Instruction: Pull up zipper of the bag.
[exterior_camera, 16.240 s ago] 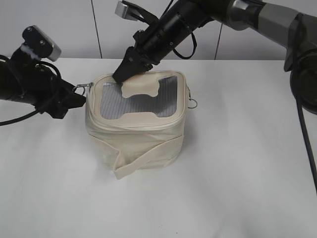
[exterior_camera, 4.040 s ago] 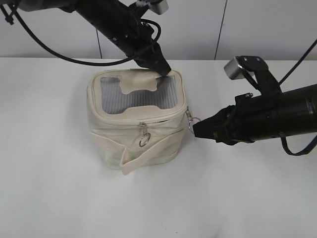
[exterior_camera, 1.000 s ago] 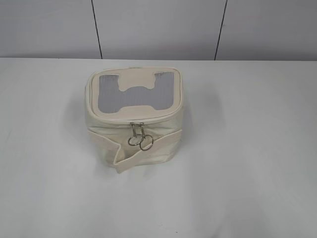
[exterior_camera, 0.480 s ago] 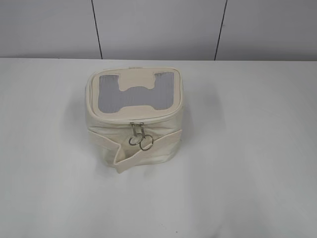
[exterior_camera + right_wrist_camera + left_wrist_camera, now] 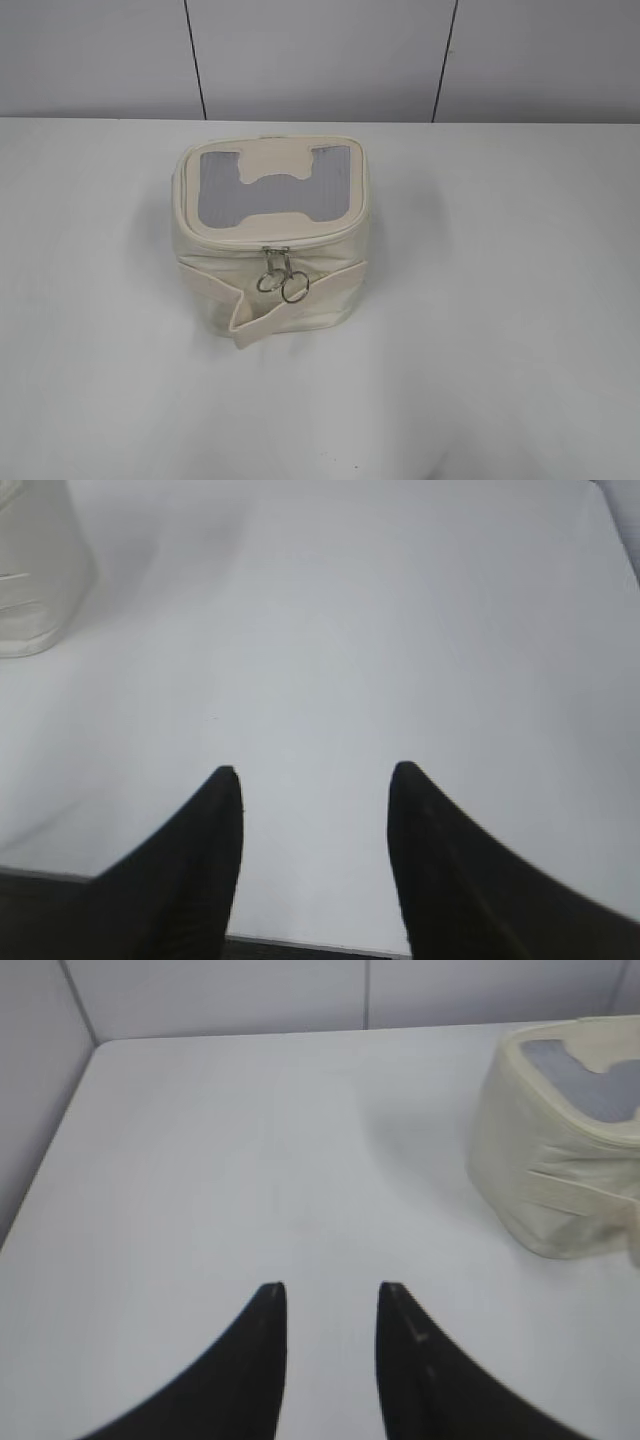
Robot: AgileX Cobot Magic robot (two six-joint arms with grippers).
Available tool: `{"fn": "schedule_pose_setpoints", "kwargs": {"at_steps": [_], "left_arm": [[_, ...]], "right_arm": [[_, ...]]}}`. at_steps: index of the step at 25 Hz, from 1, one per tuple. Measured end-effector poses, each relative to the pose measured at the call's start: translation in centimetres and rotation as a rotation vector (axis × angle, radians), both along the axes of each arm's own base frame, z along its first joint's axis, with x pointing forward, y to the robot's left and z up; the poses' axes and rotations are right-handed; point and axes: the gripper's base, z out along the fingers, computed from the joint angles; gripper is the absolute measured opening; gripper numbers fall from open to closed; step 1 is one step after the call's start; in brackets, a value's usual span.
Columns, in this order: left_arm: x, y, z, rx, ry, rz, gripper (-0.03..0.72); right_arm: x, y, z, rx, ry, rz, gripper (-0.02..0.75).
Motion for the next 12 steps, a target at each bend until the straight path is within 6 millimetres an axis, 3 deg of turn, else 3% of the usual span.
{"fn": "schedule_pose_setpoints", "kwargs": {"at_steps": [12], "left_arm": [[0.0, -0.05, 0.0, 0.0, 0.0, 0.047, 0.237]], "right_arm": [[0.08, 0.04, -0.11, 0.003, 0.004, -0.049, 0.379]]}}
